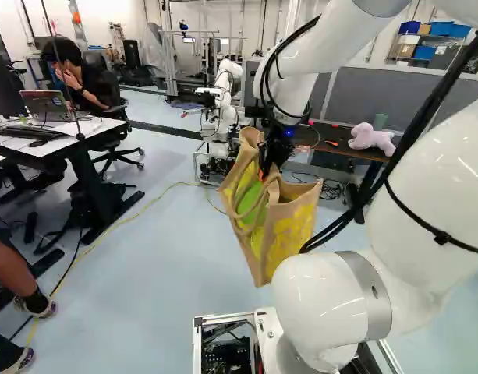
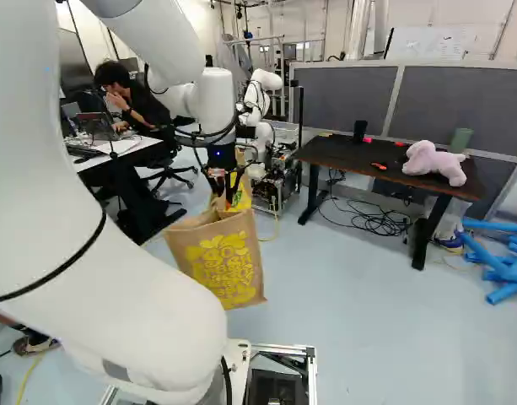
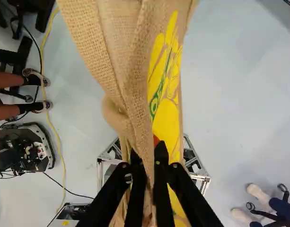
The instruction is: Pick up the bag on the ground and place it on the table
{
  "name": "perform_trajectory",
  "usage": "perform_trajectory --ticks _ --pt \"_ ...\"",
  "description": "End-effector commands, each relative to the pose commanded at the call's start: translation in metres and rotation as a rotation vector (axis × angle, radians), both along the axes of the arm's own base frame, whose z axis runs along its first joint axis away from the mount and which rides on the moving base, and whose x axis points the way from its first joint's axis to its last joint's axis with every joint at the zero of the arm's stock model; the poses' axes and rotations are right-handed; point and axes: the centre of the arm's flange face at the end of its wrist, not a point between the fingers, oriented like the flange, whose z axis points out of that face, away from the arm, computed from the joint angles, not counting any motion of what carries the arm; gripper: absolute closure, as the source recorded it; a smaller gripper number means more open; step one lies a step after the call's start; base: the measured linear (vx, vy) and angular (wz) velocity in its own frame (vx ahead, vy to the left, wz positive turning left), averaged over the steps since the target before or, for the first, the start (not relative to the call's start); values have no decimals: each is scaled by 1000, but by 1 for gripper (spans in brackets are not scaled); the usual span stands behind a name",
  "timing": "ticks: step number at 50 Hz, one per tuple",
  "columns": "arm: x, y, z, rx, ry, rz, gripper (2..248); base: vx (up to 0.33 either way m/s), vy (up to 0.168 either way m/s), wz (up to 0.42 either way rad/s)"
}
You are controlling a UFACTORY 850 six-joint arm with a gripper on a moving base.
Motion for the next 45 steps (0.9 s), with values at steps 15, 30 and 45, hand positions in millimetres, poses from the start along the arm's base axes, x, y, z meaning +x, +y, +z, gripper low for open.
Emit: perform_trajectory --ticks 15,30,45 --pt "-3 -7 22 7 13 -10 227 0 0 0" --pt "-6 -14 45 2 18 -14 227 0 0 0" --pt "-6 -24 67 -48 0 0 227 0 0 0"
